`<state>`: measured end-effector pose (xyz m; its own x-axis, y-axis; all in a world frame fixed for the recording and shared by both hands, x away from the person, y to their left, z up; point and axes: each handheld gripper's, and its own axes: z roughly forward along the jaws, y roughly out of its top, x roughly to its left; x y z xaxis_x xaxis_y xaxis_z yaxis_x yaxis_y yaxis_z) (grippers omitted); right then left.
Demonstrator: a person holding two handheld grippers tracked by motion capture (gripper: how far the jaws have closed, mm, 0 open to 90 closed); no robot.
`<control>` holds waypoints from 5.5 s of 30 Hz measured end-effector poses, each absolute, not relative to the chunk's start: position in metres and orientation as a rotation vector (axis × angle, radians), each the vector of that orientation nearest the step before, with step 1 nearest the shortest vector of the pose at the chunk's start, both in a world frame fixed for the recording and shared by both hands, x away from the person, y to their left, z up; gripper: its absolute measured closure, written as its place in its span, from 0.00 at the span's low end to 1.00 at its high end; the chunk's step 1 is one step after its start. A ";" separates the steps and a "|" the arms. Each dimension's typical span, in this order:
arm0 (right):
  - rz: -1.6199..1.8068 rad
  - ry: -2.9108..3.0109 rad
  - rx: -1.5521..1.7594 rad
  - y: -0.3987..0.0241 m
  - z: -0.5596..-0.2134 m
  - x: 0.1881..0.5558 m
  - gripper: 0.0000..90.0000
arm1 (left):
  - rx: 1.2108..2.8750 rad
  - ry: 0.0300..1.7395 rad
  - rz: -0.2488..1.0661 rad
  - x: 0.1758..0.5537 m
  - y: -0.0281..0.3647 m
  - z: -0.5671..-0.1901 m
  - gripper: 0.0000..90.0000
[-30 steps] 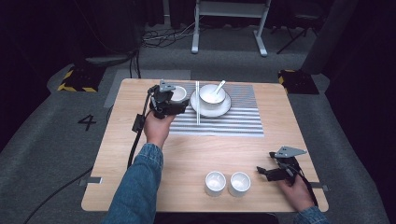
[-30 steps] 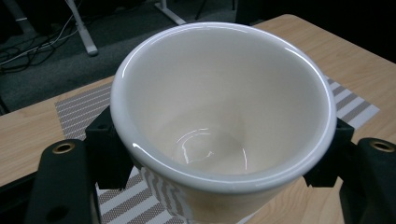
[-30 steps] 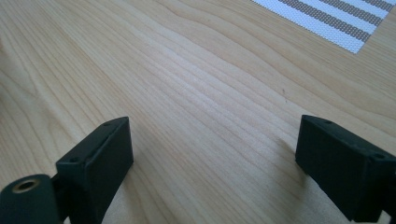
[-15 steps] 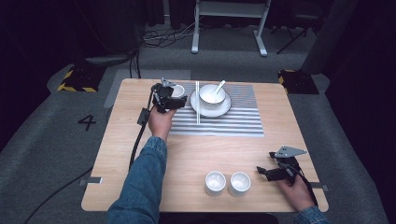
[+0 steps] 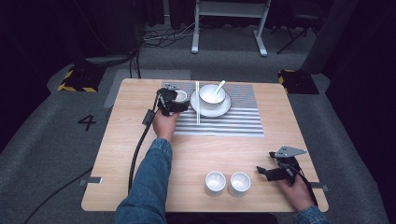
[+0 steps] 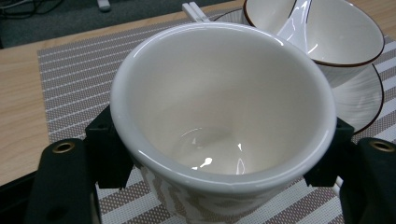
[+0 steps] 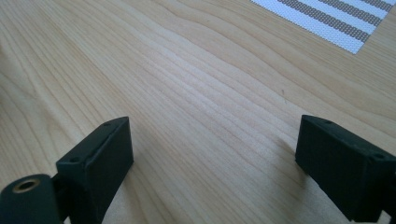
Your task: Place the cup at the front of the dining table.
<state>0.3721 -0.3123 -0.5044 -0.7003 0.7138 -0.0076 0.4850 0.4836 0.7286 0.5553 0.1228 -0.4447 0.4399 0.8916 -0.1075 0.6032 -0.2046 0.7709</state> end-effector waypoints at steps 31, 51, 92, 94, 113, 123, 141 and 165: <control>1.042 2.422 1.016 -0.312 -0.504 0.372 0.12 | 2.022 1.233 0.476 0.553 0.105 -0.483 0.29; 1.042 2.422 1.016 -0.312 -0.504 0.372 0.12 | 1.980 1.176 0.534 0.537 0.109 -0.457 0.26; 1.042 2.422 1.016 -0.312 -0.504 0.372 0.12 | 1.994 0.975 0.527 0.421 0.156 -0.388 0.34; 1.042 2.422 1.017 -0.312 -0.504 0.372 0.12 | 1.987 0.976 0.520 0.416 0.159 -0.387 0.34; 1.042 2.422 1.017 -0.312 -0.504 0.372 0.12 | 2.020 0.956 0.495 0.369 0.188 -0.379 0.33; 1.042 2.422 1.017 -0.312 -0.504 0.372 0.12 | 2.048 0.944 0.463 0.347 0.199 -0.392 0.32; 1.042 2.422 1.017 -0.312 -0.504 0.372 0.12 | 2.086 0.941 0.494 0.317 0.229 -0.432 0.31; 1.041 2.421 1.017 -0.312 -0.504 0.372 0.12 | 2.194 1.081 0.434 0.300 0.237 -0.486 0.30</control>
<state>0.3722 -0.3121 -0.5044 -0.6976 0.7165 -0.0080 0.4871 0.4824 0.7281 0.2996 0.2374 -0.4857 0.6057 0.7957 0.0105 0.5819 -0.4519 0.6761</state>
